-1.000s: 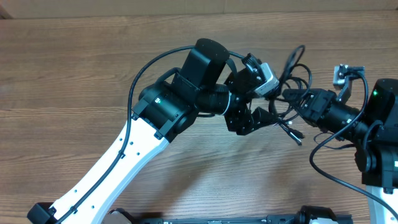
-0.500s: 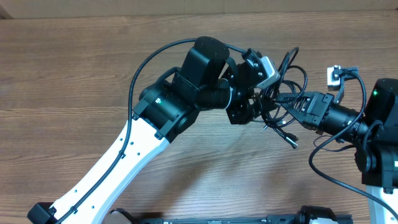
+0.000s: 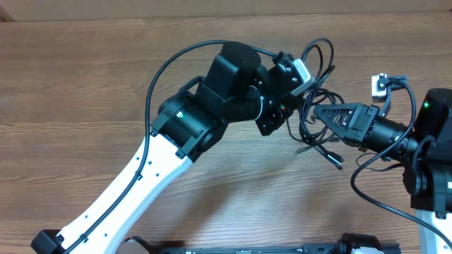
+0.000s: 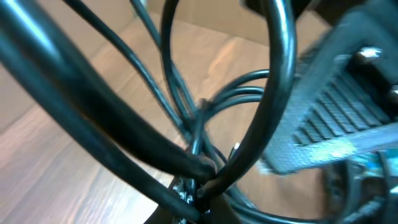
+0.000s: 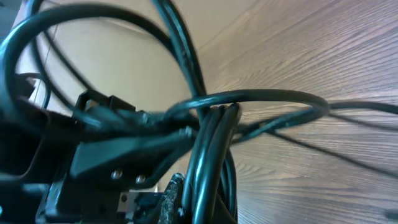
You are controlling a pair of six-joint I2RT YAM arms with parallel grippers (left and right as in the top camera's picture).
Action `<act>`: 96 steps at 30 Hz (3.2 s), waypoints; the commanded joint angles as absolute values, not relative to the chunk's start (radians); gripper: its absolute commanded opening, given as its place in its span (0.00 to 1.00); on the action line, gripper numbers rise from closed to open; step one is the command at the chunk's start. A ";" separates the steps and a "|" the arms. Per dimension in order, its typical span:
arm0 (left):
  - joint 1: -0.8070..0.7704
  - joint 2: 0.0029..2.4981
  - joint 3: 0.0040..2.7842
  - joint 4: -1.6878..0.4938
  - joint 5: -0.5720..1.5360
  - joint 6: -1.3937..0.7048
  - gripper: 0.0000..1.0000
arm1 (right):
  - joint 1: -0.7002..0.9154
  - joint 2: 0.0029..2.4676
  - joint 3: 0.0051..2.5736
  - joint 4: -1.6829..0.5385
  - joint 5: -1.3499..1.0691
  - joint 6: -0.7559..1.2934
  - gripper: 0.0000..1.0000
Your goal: Untangle cables
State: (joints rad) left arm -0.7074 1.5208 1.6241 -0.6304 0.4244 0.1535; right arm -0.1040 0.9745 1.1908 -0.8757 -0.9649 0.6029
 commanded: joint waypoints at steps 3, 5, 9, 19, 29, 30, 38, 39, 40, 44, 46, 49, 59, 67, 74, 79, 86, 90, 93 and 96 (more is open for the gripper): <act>-0.678 1.517 1.639 -0.614 0.077 0.039 0.04 | -0.098 0.966 1.199 -0.866 -1.015 0.595 0.04; -0.666 1.517 1.639 -0.585 0.001 0.014 0.04 | -0.098 0.966 1.199 -0.867 -1.022 0.595 0.04; -0.647 1.517 1.639 -0.474 -0.084 0.015 0.04 | -0.098 0.966 1.199 -0.876 -1.072 0.568 0.04; -0.620 1.517 1.639 -0.298 -0.161 0.197 0.04 | -0.098 0.966 1.199 -0.945 -1.079 0.522 0.04; -0.616 1.517 1.639 -0.424 -0.113 0.239 0.61 | -0.098 0.966 1.199 -0.928 -1.080 0.523 0.04; -0.616 1.517 1.639 -0.446 -0.088 0.240 0.68 | -0.098 0.966 1.199 -0.923 -1.080 0.523 0.04; -0.616 1.516 1.639 -0.632 0.050 0.299 0.75 | -0.099 0.980 1.199 -0.915 -1.079 0.524 0.04; -0.616 1.516 1.639 -0.650 0.055 0.299 0.76 | -0.099 0.986 1.199 -0.914 -1.078 0.527 0.04; -0.616 1.515 1.639 -0.668 0.067 0.284 0.76 | -0.099 0.992 1.199 -0.914 -1.078 0.527 0.04; -0.616 1.502 1.639 -0.721 0.137 0.144 0.76 | -0.099 1.024 1.199 -0.886 -1.075 0.523 0.04; -0.615 1.490 1.639 -0.748 0.139 0.062 0.76 | -0.099 1.037 1.199 -0.856 -1.074 0.522 0.04; -0.614 1.462 1.639 -0.791 0.139 -0.039 0.92 | -0.099 1.047 1.199 -0.816 -1.052 0.523 0.04; -0.582 1.366 1.639 -0.852 0.234 -0.324 0.99 | -0.099 1.048 1.199 -0.799 -0.990 0.523 0.04; -0.582 1.369 1.639 -0.842 0.533 -0.480 1.00 | -0.099 1.047 1.199 -0.599 -1.160 0.456 0.04; -0.583 1.369 1.639 -0.841 0.551 -0.735 1.00 | -0.099 1.047 1.199 -0.392 -1.306 0.450 0.04; -0.583 1.369 1.639 -0.837 0.551 -0.881 1.00 | -0.099 1.047 1.199 -0.321 -1.337 0.501 0.04; -0.590 1.370 1.639 -0.800 0.574 -1.024 1.00 | -0.099 1.048 1.199 -0.318 -1.341 0.501 0.04; -0.606 1.370 1.639 -0.775 0.572 -1.029 1.00 | -0.099 1.048 1.199 -0.318 -1.341 0.501 0.04; -0.635 1.381 1.639 -0.760 0.554 -1.031 1.00 | -0.099 1.048 1.199 -0.318 -1.341 0.501 0.04; -0.660 1.396 1.639 -0.750 0.534 -1.056 0.90 | -0.099 1.047 1.199 -0.318 -1.341 0.501 0.04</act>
State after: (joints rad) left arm -0.6434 1.3773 1.6241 -0.7578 0.5488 -1.0218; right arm -0.1040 1.0576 1.1904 -0.3294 -1.3209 0.5014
